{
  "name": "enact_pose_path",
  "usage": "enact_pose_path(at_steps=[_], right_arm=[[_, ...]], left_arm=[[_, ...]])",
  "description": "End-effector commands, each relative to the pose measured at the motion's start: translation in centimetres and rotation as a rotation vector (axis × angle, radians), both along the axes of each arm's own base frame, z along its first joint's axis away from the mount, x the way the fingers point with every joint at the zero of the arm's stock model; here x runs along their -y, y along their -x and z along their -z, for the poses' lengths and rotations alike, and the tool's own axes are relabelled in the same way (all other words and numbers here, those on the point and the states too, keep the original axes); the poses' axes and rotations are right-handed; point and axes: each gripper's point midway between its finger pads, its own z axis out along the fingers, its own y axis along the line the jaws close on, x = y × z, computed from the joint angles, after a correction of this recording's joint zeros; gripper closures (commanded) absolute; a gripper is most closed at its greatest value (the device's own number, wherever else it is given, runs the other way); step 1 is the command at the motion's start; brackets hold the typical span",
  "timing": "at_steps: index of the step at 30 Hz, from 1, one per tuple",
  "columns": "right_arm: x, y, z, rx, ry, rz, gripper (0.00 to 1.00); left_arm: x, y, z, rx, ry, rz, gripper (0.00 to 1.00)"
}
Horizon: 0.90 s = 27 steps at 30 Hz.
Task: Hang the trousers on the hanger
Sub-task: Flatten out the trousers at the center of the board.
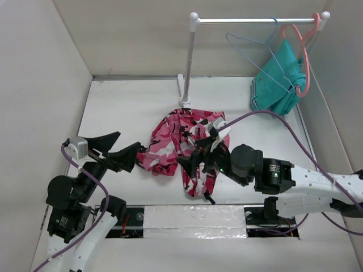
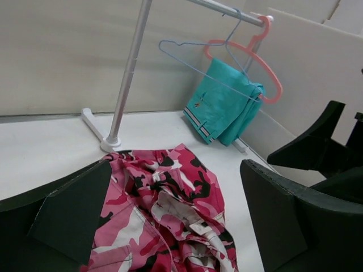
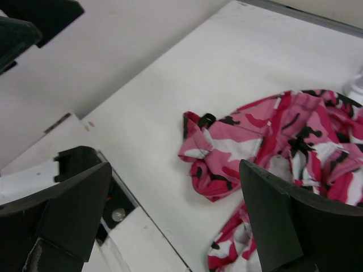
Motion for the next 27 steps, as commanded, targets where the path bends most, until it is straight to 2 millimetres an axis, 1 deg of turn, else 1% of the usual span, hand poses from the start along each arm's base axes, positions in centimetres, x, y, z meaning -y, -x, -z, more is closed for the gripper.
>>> enact_pose_path(at_steps=[1, 2, 3, 4, 5, 7, 8, 10, 11, 12, 13, 14, 15, 16, 17, 18, 19, 20, 21, 22, 23, 24, 25, 26, 27], right_arm=[[2.4, -1.1, 0.1, -0.023, 0.022, 0.115, 0.0], [2.8, -1.2, 0.1, -0.019, 0.024, 0.122, 0.0], [3.3, -1.2, 0.1, -0.01, 0.025, 0.129, 0.0], [3.7, -1.4, 0.6, 0.002, 0.041, 0.144, 0.0], [4.6, -1.5, 0.1, 0.009, 0.029, 0.156, 0.0], [5.5, -1.7, 0.7, 0.018, 0.048, 0.174, 0.0], [6.0, -1.7, 0.4, 0.041, 0.056, 0.173, 0.0], [6.4, -1.6, 0.8, 0.051, 0.086, 0.167, 0.0], [6.5, -1.5, 0.8, 0.06, 0.098, 0.158, 0.0], [6.5, -1.4, 0.9, 0.063, 0.113, 0.149, 0.0], [6.0, -1.0, 1.1, 0.064, 0.121, 0.112, 0.0], [5.6, -0.9, 1.9, 0.084, 0.151, 0.089, 0.5], [5.0, -0.8, 2.5, 0.08, 0.157, 0.078, 0.99], [4.3, -0.7, 3.1, 0.073, 0.163, 0.063, 1.0], [3.7, -0.7, 4.1, 0.073, 0.193, 0.049, 1.0], [3.0, -0.7, 4.9, 0.069, 0.218, 0.04, 1.0], [1.6, -0.8, 6.9, 0.057, 0.278, 0.031, 1.0], [0.8, -0.9, 7.8, 0.045, 0.3, 0.03, 0.94], [0.3, -1.1, 8.7, 0.037, 0.326, 0.038, 0.85], [-0.5, -1.4, 10.6, 0.023, 0.377, 0.057, 0.74], [-0.8, -1.7, 11.2, 0.014, 0.386, 0.075, 0.45], [-0.8, -2.2, 11.8, 0.017, 0.397, 0.111, 0.31], [-0.8, -2.9, 12.2, 0.017, 0.396, 0.148, 0.22], [-0.7, -4.7, 13.2, -0.002, 0.412, 0.183, 0.15], [-0.9, -5.6, 13.7, -0.023, 0.412, 0.178, 0.14]], left_arm=[[-0.7, -1.0, 1.4, -0.041, 0.011, -0.059, 0.01], [-1.2, -1.1, 1.6, -0.06, 0.028, -0.088, 0.01], [-2.1, -1.5, 2.2, -0.094, 0.044, -0.144, 0.01], [-2.4, -1.5, 2.0, -0.088, 0.039, -0.157, 0.01], [-2.4, -1.6, 2.2, -0.089, 0.024, -0.16, 0.01], [-2.5, -1.7, 2.2, -0.089, 0.007, -0.163, 0.01], [-2.4, -1.9, 2.2, -0.098, 0.007, -0.166, 0.01], [-2.3, -2.3, 1.8, -0.114, 0.058, -0.167, 0.01], [-1.8, -3.0, 2.4, -0.14, 0.059, -0.161, 0.01], [-1.5, -3.5, 2.3, -0.142, 0.069, -0.151, 0.01], [-1.2, -4.1, 2.8, -0.165, 0.08, -0.151, 0.01], [-0.6, -5.4, 4.3, -0.23, 0.107, -0.149, 0.01], [0.0, -5.9, 4.1, -0.227, 0.126, -0.129, 0.01], [0.6, -6.4, 4.5, -0.24, 0.124, -0.108, 0.01], [1.4, -7.4, 5.7, -0.28, 0.111, -0.093, 0.02], [1.8, -7.9, 6.0, -0.291, 0.11, -0.085, 0.11], [2.0, -8.4, 6.1, -0.292, 0.116, -0.086, 0.36], [2.2, -9.2, 7.1, -0.329, 0.109, -0.096, 0.68], [2.0, -9.7, 7.5, -0.354, 0.13, -0.122, 0.97], [1.9, -10.0, 8.2, -0.381, 0.136, -0.134, 0.98], [2.2, -10.6, 9.9, -0.43, 0.13, -0.142, 0.97], [2.4, -10.9, 10.9, -0.463, 0.135, -0.145, 0.88], [2.7, -11.1, 11.9, -0.501, 0.148, -0.141, 0.84], [3.1, -11.5, 14.3, -0.566, 0.127, -0.141, 0.81], [3.4, -11.6, 15.3, -0.596, 0.12, -0.13, 0.76]])
